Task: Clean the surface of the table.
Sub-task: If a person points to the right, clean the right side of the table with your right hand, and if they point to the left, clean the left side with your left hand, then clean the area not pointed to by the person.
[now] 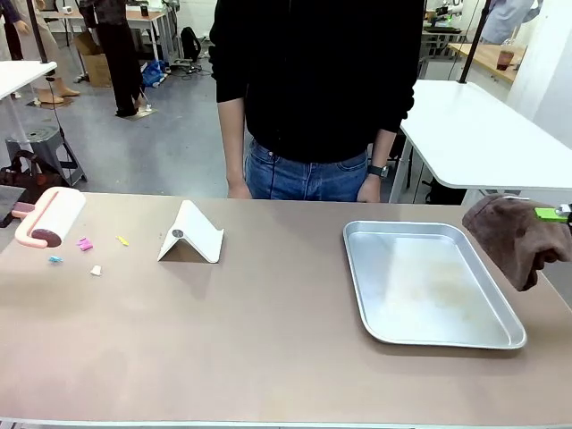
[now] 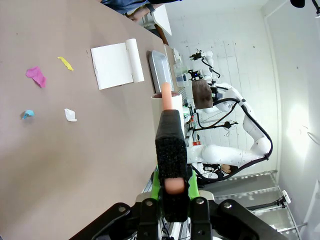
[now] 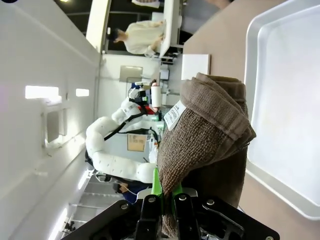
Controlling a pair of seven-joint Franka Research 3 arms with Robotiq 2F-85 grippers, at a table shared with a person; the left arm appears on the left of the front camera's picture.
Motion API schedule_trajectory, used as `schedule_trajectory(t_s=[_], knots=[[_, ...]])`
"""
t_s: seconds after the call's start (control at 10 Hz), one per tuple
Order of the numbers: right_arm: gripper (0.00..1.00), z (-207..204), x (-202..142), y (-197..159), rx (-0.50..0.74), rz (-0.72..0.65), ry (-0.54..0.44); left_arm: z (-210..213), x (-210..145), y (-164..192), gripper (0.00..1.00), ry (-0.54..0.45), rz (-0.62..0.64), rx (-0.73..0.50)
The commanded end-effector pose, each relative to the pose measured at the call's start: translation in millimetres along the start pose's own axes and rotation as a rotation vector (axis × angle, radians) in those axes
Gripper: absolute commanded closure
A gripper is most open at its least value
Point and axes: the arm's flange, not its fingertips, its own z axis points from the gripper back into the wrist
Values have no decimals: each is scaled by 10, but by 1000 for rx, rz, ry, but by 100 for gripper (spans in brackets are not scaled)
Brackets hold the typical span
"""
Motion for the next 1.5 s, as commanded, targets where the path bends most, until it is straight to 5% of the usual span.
schedule_trajectory(t_s=[0.0, 1.4], knots=[[93, 83, 30, 43, 30, -11, 9, 0, -1, -57, 100, 2, 13, -1], [93, 83, 30, 43, 30, -11, 9, 0, -1, -57, 100, 2, 13, -1]])
